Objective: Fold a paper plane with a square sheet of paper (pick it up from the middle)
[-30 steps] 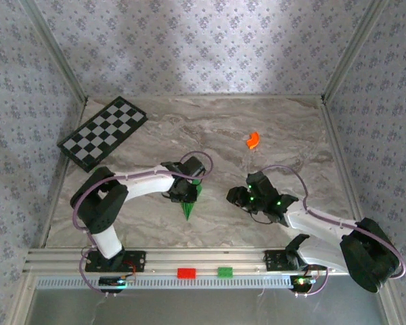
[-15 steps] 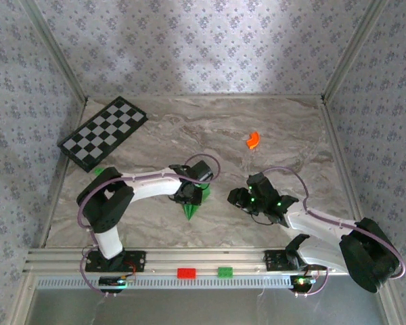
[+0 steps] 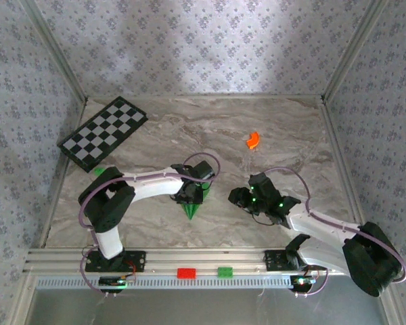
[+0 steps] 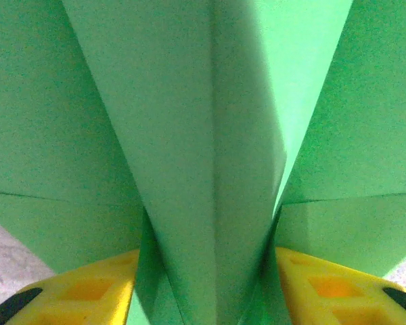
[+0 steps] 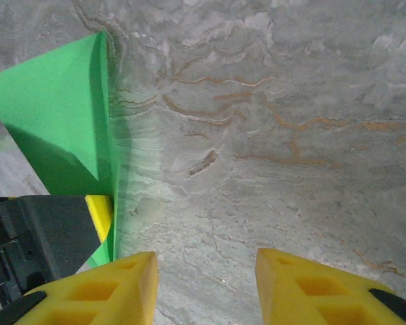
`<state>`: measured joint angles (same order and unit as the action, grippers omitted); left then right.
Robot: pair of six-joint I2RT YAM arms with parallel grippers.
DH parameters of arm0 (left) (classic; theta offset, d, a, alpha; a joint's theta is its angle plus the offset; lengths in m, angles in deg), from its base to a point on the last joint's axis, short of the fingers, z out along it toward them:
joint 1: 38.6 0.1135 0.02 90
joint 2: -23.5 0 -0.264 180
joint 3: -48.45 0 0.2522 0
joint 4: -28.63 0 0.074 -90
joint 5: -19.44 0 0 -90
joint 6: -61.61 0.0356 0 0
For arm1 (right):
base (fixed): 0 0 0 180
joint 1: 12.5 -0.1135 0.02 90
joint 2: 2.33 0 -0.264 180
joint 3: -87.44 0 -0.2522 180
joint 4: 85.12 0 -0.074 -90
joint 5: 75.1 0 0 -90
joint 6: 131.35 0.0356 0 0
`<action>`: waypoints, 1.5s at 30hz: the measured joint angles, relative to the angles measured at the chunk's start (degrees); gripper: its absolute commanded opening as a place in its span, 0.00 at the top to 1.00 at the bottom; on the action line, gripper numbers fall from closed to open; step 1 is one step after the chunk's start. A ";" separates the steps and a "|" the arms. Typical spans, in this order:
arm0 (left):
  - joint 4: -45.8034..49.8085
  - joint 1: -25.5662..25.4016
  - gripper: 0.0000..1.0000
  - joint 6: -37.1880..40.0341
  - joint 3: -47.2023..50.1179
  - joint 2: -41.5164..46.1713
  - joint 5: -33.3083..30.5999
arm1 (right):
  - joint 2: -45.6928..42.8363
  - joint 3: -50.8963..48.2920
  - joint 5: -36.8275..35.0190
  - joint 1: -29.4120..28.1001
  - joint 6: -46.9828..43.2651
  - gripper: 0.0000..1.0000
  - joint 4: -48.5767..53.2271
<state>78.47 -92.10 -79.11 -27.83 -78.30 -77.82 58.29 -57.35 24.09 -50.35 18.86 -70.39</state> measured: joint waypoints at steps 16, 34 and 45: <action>7.15 -1.77 0.52 -4.28 -2.40 4.26 -2.89 | -8.09 -0.13 0.63 4.79 -2.60 0.52 7.82; -12.28 30.32 0.14 16.94 26.49 46.05 -20.33 | -2.73 10.56 -26.51 28.74 -41.03 0.24 12.76; -40.06 49.70 0.12 38.93 32.13 31.74 -15.32 | 16.37 2.99 -15.80 36.65 -58.12 0.23 -19.37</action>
<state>38.40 -42.39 -40.18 4.29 -46.56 -93.15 74.66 -54.35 8.29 -13.69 -39.26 -89.76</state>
